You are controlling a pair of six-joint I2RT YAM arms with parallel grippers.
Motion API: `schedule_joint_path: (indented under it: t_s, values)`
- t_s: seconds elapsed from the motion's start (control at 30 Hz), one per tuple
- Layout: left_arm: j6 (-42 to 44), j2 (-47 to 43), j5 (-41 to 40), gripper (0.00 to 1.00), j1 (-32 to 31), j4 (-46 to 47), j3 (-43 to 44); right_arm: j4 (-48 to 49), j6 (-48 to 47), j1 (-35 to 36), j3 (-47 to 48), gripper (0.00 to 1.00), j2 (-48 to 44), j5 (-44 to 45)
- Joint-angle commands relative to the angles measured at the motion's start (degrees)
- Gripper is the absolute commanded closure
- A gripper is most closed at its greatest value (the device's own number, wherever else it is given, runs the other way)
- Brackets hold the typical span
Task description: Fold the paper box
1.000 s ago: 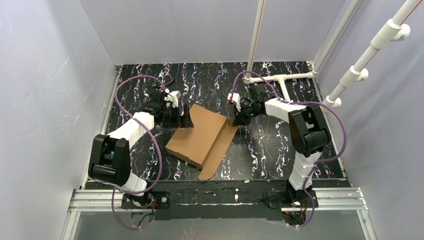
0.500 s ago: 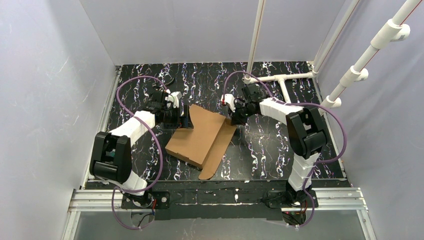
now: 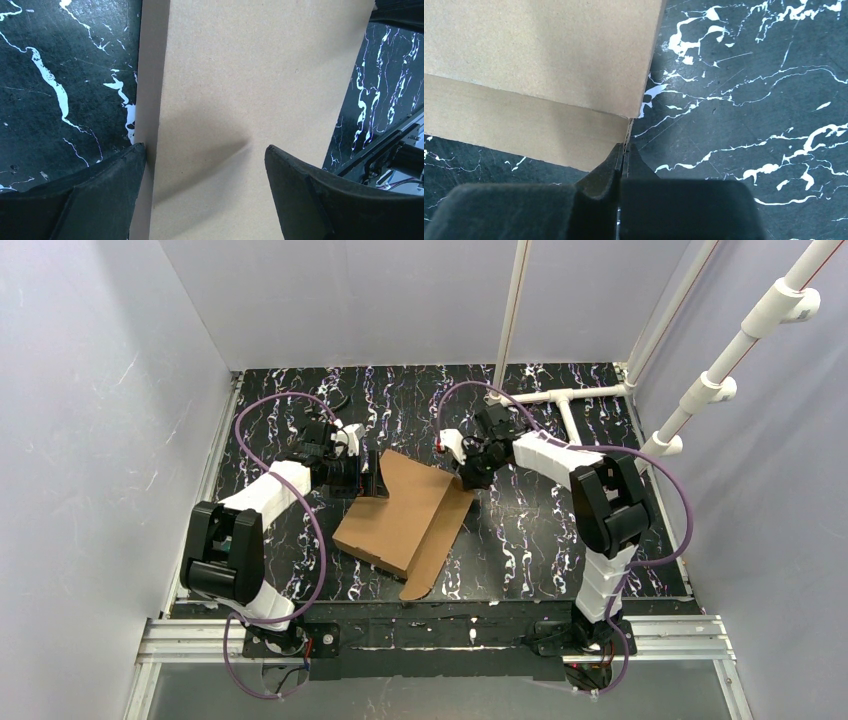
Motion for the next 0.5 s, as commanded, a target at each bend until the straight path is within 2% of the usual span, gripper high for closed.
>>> schedule_joint_path:
  t_s: [0.0, 0.47]
  values:
    - [0.6, 0.1, 2.3, 0.14, -0.3, -0.6, 1.8, -1.7, -1.4, 1.6, 3.0, 0.99, 1.2, 1.4]
    - [-0.1, 1.7, 5.1, 0.15, -0.6, -0.3, 2.1, -5.7, 0.5, 4.0, 8.0, 0.99, 4.1, 4.4]
